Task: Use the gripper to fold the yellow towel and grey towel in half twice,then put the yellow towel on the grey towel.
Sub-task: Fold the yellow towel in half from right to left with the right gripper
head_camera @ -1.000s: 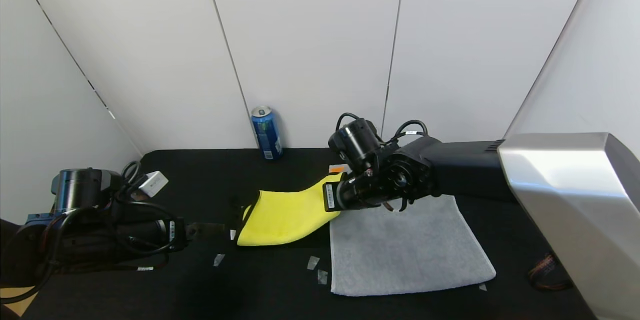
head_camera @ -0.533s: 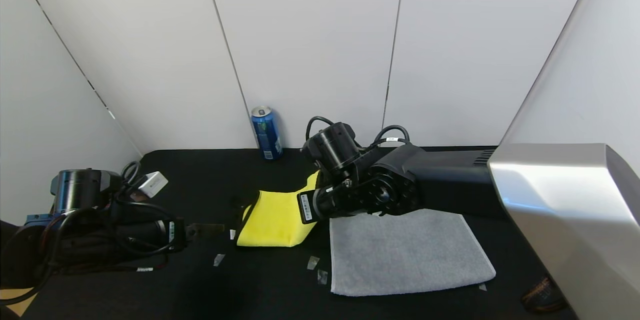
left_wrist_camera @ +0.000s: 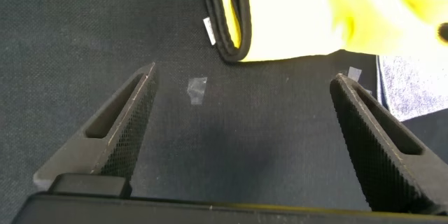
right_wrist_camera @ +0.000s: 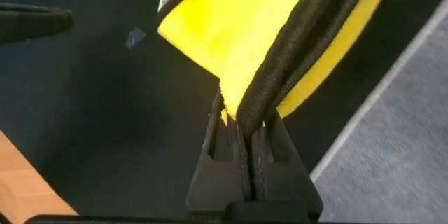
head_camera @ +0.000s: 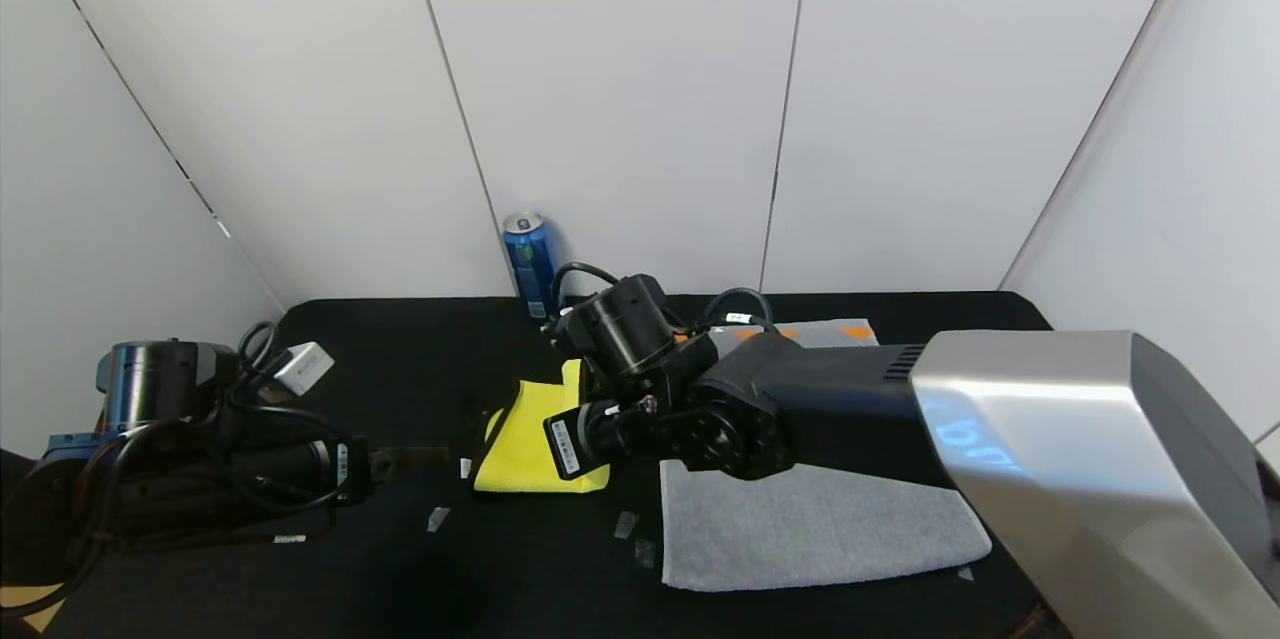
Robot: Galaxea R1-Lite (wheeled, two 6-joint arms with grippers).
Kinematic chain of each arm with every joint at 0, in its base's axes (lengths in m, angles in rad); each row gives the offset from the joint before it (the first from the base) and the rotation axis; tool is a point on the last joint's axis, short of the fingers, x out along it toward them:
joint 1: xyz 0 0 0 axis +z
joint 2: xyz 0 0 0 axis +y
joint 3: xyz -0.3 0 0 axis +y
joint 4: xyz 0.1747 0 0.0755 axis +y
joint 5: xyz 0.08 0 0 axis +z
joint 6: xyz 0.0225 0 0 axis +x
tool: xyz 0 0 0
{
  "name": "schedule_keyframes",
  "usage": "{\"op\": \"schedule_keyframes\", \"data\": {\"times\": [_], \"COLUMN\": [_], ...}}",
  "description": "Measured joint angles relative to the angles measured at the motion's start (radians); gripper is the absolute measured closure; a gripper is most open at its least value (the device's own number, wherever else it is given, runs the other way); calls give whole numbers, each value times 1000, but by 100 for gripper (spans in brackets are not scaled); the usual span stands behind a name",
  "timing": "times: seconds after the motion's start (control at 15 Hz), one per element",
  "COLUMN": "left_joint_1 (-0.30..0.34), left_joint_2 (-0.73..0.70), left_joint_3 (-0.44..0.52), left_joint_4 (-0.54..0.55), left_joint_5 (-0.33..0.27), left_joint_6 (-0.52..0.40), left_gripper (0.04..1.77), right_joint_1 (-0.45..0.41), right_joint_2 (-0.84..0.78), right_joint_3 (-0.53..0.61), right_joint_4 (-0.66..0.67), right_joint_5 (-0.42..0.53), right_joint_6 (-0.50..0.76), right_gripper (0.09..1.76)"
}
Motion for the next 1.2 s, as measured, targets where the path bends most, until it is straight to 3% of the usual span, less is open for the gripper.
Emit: {"op": "schedule_keyframes", "data": {"times": [0.47,1.2], "left_joint_1": [-8,-9], "left_joint_2": [-1,1], "left_joint_3": [15,25], "left_joint_4": [-2,-14], "left_joint_5": [0,0], "left_joint_6": [15,16], "left_gripper": [9,9], "right_joint_1": [13,13], "right_joint_2": [79,139], "right_joint_3": [-7,-12], "right_joint_4": [-124,-222], "right_joint_5": [15,111], "right_joint_6": [-17,-16], "right_gripper": [171,171]}}
